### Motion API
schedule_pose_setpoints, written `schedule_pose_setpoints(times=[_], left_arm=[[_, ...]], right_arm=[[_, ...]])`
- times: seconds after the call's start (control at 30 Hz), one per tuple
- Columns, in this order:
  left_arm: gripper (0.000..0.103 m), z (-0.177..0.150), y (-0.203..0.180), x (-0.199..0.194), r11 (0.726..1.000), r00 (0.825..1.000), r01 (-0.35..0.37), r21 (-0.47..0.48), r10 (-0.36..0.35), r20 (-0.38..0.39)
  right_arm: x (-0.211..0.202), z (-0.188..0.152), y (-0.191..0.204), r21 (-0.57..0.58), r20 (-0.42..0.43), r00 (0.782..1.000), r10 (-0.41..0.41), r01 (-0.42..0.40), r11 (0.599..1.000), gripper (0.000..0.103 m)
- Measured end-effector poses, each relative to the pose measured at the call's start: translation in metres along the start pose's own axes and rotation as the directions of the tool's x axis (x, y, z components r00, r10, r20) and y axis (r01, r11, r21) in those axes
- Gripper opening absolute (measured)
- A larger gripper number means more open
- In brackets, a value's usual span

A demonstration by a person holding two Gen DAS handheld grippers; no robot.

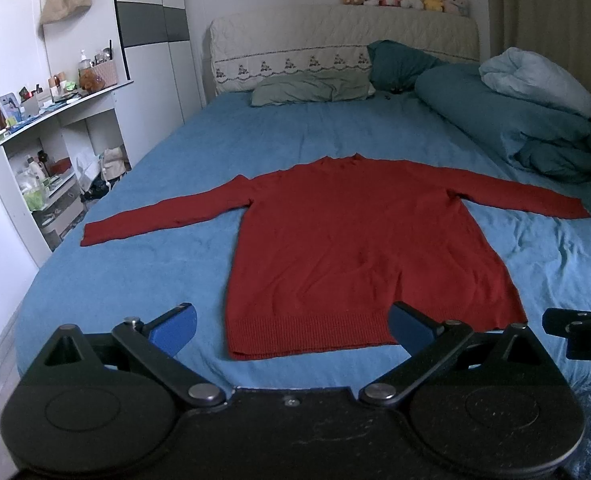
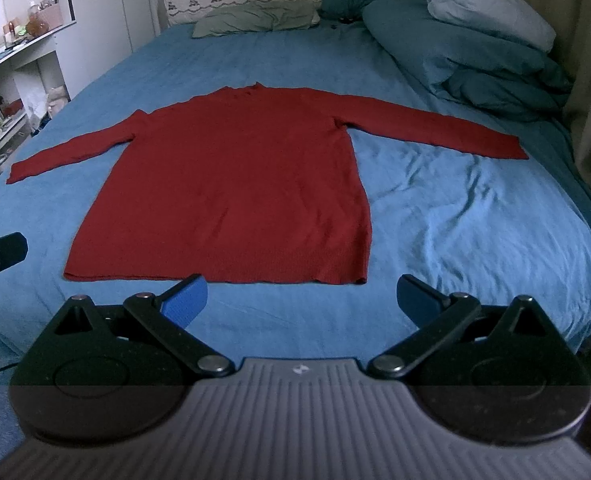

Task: Fold small clothes

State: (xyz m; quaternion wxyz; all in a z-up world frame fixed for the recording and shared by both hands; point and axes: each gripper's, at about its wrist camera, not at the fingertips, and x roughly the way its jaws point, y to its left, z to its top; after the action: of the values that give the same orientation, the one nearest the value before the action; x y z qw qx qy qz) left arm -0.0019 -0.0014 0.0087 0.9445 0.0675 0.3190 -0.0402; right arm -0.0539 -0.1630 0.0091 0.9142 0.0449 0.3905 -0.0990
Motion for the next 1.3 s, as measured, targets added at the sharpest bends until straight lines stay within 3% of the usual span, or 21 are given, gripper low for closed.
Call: schedule_pose_setpoints(times=[1.3], left_arm=[[0.103,-0.0010,0.0050,-0.0080,1.000,1.000,-0.014,-0.017,0.014,0.021]], right_arm=[[-0.0029,0.0039,0.0059,-0.004,0.005,1.000,0.007,-0.007,1.000,0.103]])
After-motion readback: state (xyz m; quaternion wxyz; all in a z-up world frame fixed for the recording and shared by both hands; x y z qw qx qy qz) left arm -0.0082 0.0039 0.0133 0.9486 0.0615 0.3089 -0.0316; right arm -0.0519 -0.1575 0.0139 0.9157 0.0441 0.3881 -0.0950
